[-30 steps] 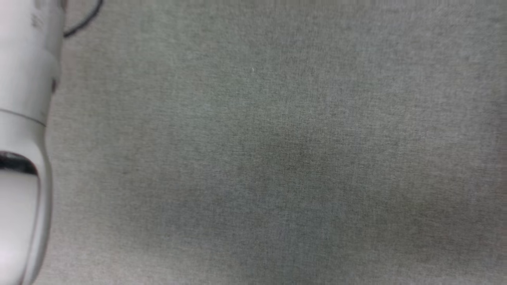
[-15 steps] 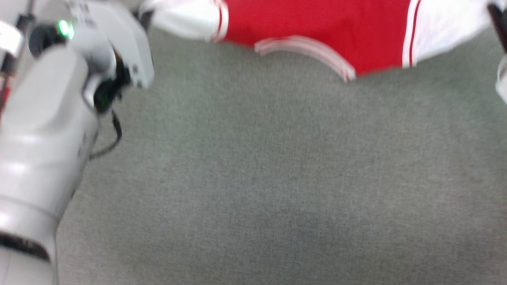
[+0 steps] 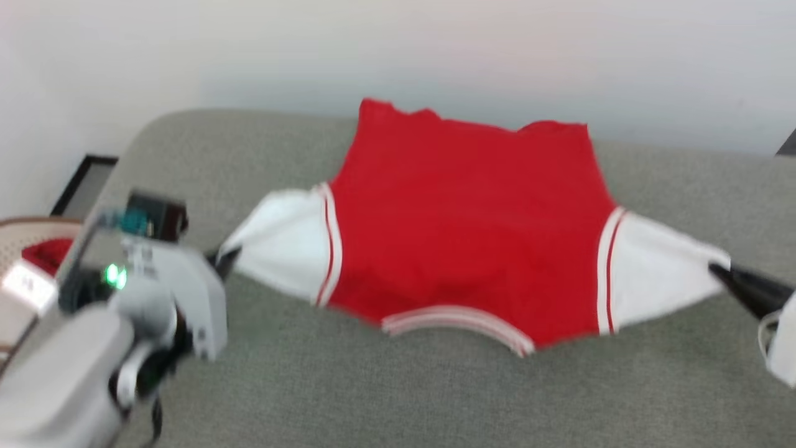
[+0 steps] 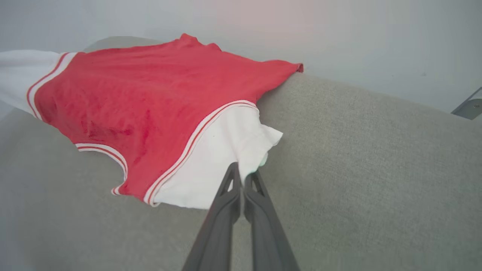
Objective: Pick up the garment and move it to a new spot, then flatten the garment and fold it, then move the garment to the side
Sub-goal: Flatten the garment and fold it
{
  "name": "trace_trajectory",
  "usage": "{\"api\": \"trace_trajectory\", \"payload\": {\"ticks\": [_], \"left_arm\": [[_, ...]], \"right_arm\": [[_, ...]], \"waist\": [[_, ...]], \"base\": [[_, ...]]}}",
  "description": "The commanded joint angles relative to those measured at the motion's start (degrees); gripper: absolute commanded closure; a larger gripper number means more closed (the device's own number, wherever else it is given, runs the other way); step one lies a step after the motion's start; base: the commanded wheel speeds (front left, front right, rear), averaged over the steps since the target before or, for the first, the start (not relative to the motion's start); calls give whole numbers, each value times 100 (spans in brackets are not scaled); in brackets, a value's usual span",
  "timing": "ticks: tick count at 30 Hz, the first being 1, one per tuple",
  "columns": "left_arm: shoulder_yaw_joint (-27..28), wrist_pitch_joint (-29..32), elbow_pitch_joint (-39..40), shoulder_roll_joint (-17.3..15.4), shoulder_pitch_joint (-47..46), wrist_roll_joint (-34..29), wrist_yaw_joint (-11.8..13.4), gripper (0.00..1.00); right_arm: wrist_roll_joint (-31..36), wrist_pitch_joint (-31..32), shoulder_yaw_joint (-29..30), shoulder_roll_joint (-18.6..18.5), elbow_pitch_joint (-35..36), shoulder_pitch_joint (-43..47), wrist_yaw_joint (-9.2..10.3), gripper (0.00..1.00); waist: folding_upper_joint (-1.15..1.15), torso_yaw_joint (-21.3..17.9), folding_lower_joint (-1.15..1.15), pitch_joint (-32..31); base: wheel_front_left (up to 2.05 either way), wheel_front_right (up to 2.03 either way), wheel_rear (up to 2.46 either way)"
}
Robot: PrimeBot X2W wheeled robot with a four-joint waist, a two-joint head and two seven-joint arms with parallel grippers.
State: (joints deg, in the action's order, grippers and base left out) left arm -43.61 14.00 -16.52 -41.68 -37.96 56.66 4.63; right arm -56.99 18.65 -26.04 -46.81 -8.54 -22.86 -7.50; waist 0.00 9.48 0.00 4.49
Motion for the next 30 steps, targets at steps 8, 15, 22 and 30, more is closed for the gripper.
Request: {"api": "trace_trajectory", "payload": {"ticks": [8, 15, 22, 30], "left_arm": [[80, -25, 2223, -1082, 1785, 207, 1207, 100], [74, -206, 3101, -1551, 2731, 327, 1800, 100], [16, -431, 3076, -1467, 3058, 344, 1929, 100], [-63, -590, 2635, -1184, 3027, 317, 1828, 100]], "right_arm": [[-197, 484, 475, -317, 740, 1510, 2, 100], [-351, 945, 951, -418, 1230, 2655, 1, 100], [-174, 1237, 1277, -155, 1405, 3227, 1, 100], [324, 1504, 1270, 265, 1307, 3220, 1, 100]], "waist": [[0, -111, 0, -518], [0, -68, 0, -476], [0, -53, 0, -397], [0, -77, 0, -356]], "base": [[0, 0, 0], [0, 0, 0], [0, 0, 0], [0, 0, 0]]}}
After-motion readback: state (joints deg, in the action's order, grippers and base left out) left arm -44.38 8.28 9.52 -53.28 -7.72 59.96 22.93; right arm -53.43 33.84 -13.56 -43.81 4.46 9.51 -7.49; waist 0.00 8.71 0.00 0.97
